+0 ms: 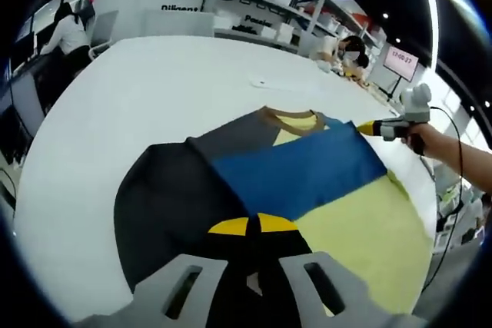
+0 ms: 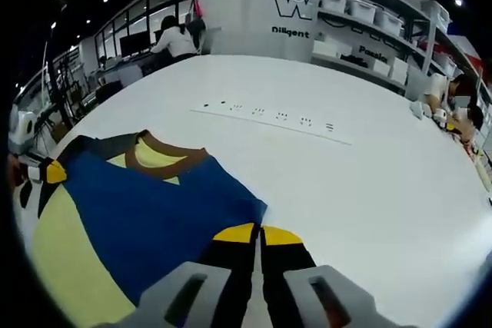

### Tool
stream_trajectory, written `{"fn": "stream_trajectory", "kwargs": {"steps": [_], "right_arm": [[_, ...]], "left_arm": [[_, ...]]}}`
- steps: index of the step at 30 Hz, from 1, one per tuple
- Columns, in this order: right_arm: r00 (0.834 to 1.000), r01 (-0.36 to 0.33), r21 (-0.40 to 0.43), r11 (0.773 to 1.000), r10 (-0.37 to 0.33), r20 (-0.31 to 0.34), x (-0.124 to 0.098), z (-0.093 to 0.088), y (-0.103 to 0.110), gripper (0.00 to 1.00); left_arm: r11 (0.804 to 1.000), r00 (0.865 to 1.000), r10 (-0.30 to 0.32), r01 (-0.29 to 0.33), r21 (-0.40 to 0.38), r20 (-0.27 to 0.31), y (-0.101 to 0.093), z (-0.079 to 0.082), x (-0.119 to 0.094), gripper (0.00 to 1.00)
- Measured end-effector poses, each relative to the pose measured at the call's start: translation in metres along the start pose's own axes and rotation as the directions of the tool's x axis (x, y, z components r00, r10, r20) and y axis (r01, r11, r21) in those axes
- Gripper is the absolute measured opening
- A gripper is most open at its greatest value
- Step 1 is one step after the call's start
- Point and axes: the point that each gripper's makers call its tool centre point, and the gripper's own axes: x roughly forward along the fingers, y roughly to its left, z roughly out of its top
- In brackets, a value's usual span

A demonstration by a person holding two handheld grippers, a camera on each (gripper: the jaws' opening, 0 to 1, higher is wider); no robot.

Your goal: Fold the garment on the visible template until the final outline fits inside the template.

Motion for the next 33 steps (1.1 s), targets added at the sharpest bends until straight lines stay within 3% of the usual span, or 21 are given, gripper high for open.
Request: {"fn": "stream_trajectory", "kwargs": {"steps": [8, 15, 19, 26, 31, 33], "right_arm": [[0.999, -0.026, 0.049, 0.998, 0.025, 0.025, -0.016, 0.004, 0.007, 0.02], [0.998, -0.048, 0.056, 0.997, 0.045, 0.05, -0.037, -0.003, 0.021, 0.04], [0.997, -0.032, 0.076, 0.997, 0.026, 0.078, -0.047, -0.005, 0.023, 0.13], [0.994, -0.05, 0.087, 0.995, 0.041, 0.098, -0.059, -0.003, 0.033, 0.13], [0.99, -0.06, 0.083, 0.995, 0.048, 0.132, -0.071, 0.0, 0.045, 0.13], [0.991, -0.055, 0.116, 0.992, 0.04, 0.13, -0.07, -0.007, 0.051, 0.16]], "left_arm": [[0.999, 1.0, -0.012, 0.012, -0.044, 0.001, 0.001, -0.003, -0.001, 0.0], [0.999, 0.998, -0.005, 0.007, -0.036, 0.056, -0.003, 0.001, -0.016, 0.05], [0.999, 0.997, 0.016, -0.013, -0.033, 0.081, 0.004, -0.001, -0.029, 0.07], [0.999, 0.993, 0.048, -0.047, -0.019, 0.111, 0.009, -0.003, -0.043, 0.11], [0.995, 0.988, 0.094, -0.097, 0.015, 0.121, 0.019, -0.01, -0.058, 0.12], [0.99, 0.983, 0.138, -0.142, 0.024, 0.118, 0.025, -0.017, -0.065, 0.13]]}}
